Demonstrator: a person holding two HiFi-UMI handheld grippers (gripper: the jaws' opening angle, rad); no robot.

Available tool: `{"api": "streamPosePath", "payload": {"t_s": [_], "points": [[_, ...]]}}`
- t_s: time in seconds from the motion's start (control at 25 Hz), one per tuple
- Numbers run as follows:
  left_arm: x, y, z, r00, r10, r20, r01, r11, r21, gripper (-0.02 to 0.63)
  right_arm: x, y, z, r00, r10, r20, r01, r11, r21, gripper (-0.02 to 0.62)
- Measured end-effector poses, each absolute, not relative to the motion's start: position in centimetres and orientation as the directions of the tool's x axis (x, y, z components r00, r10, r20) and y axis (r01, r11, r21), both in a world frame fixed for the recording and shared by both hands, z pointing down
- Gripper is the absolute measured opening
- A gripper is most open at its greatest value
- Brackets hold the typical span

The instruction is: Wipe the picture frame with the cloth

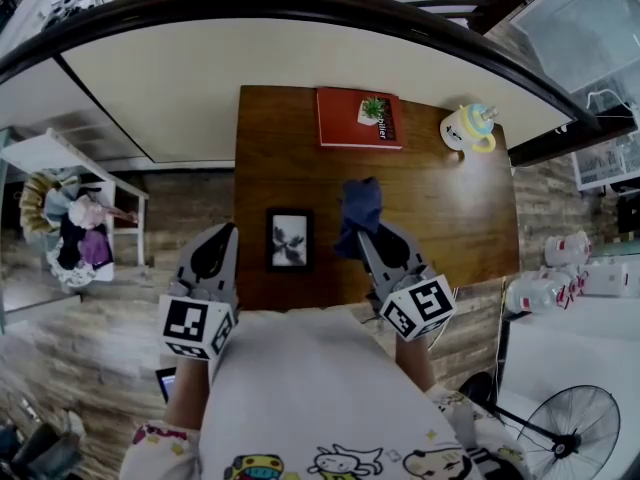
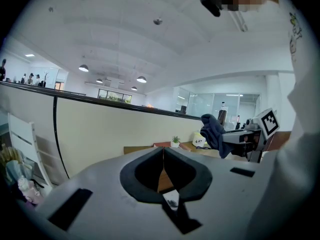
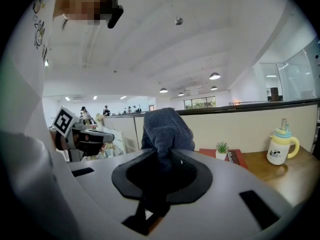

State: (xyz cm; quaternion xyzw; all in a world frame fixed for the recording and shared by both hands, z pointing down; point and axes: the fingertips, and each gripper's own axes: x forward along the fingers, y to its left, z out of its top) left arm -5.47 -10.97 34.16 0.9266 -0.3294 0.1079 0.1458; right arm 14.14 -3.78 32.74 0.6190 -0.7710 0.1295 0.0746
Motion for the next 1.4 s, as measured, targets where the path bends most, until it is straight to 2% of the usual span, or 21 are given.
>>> {"api": "streamPosePath", "payload": {"t_s": [1.4], "points": [[-6.2, -11.1, 35.1, 0.760, -0.568, 0.316, -0.635, -0.751, 0.179, 0.003, 14.3, -3.2, 34.0, -0.196, -0.933, 0.303, -0.980, 0.174, -0.099, 0.054]]}}
